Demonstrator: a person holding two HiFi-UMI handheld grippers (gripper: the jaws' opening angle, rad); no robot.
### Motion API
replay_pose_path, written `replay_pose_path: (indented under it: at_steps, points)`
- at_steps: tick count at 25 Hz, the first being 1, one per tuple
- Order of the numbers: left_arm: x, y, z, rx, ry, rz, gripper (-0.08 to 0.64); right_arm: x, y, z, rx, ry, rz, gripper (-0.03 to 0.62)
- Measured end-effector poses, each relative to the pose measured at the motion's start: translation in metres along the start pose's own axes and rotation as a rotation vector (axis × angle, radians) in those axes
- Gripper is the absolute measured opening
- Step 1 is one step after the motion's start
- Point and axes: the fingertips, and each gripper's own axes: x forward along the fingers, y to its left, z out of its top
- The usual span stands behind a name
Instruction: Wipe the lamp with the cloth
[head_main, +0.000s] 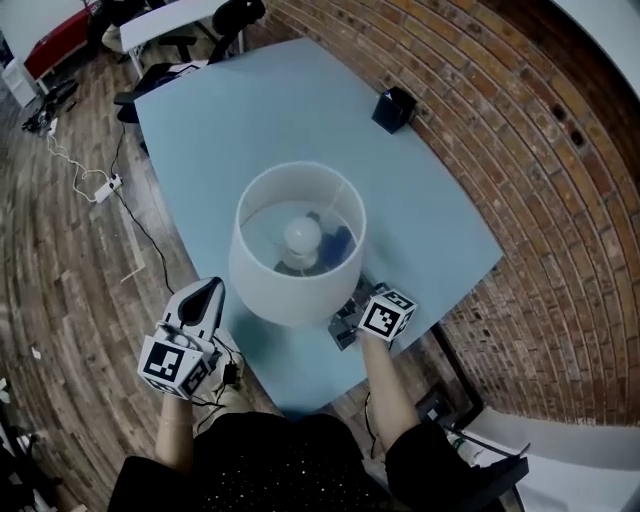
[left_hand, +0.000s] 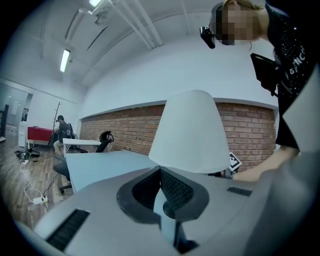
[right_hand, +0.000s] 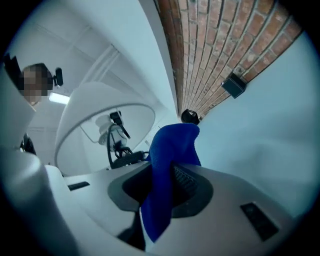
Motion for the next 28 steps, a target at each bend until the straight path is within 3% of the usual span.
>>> replay_pose_path:
  at_steps: [4, 9, 14, 16, 22, 28]
  points:
    - [-0.009, -0.002, -0.007, -0.008, 0.011, 0.025, 0.009, 0.009, -0.017, -0.031, -0.081, 0.172, -0.097, 0.092]
    - [-0.015, -0.004, -0.009, -0.006, 0.010, 0.028, 0.009, 0.010, -0.033, -0.048, -0.049, 0.271, -0.173, 0.092]
    - [-0.017, -0.005, -0.014, -0.027, 0.013, 0.029, 0.009, 0.007, -0.044, -0.056, -0.163, 0.416, -0.302, 0.092]
    - [-0.017, -0.009, -0.016, -0.035, 0.012, 0.030, 0.009, 0.001, -0.049, -0.057, -0.165, 0.437, -0.342, 0.092]
    - [-0.019, -0.023, -0.020, -0.068, -0.022, 0.043, 0.009, -0.053, -0.047, -0.028, -0.132, 0.263, -0.387, 0.092]
    - [-0.019, -0.054, -0.016, -0.075, -0.070, 0.053, 0.009, -0.125, 0.016, 0.019, -0.309, -0.009, -0.371, 0.092]
